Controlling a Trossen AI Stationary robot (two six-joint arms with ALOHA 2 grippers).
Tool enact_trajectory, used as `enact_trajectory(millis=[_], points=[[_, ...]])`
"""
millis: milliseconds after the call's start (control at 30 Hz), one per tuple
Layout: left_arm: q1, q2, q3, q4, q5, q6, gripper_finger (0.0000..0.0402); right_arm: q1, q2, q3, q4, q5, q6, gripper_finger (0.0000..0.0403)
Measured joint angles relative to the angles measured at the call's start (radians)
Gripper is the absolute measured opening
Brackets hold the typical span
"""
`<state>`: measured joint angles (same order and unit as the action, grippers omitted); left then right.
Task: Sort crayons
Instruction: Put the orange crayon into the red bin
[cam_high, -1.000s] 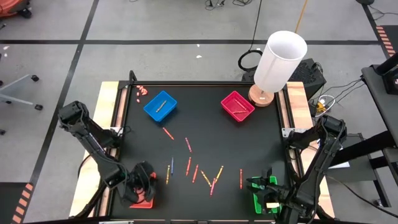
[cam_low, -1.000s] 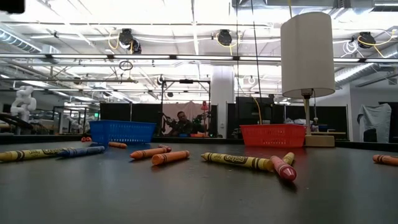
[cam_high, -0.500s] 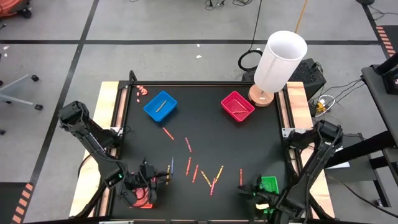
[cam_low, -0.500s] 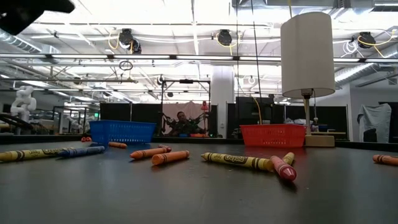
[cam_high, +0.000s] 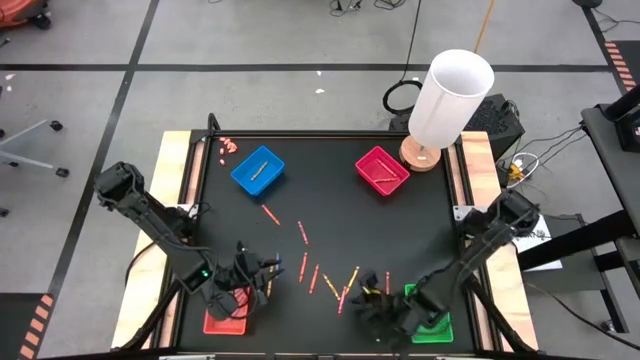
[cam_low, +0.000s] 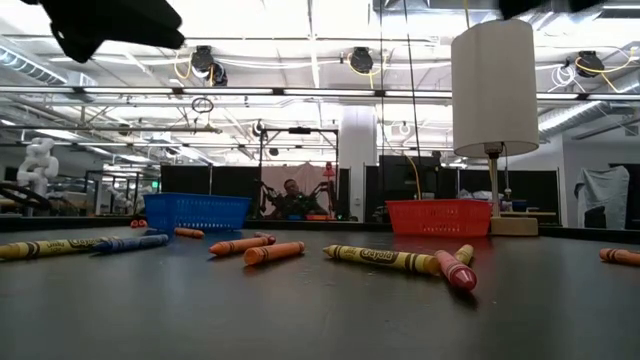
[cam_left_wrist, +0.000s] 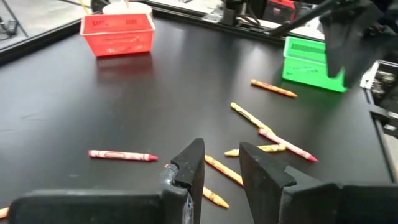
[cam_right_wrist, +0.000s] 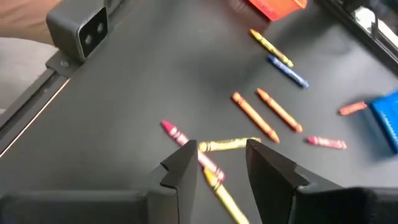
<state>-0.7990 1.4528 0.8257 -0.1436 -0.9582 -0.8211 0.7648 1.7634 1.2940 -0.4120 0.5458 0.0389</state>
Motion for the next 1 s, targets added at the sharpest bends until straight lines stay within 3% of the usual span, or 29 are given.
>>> enact_trajectory(millis=[267,467,833,1000], points=[[0.027,0.000,0.000,0.000,0.003,0.050,0.0100,-0.172,0.005,0.000,0.091,-0.226,-0.148,0.0121],[0.028,0.000,0.000,0.001,-0.036,0.072,0.0100,-0.273,0.091,0.000,0.233,-0.409,-0.227,0.0121],[0.028,0.000,0.000,0.000,-0.041,0.102,0.0100,-0.376,0.261,0.000,0.452,-0.449,-0.357,0.0121],[0.040,0.000,0.000,0.000,-0.041,0.102,0.0100,-0.432,0.281,0.000,0.455,-0.588,-0.395,0.0121]])
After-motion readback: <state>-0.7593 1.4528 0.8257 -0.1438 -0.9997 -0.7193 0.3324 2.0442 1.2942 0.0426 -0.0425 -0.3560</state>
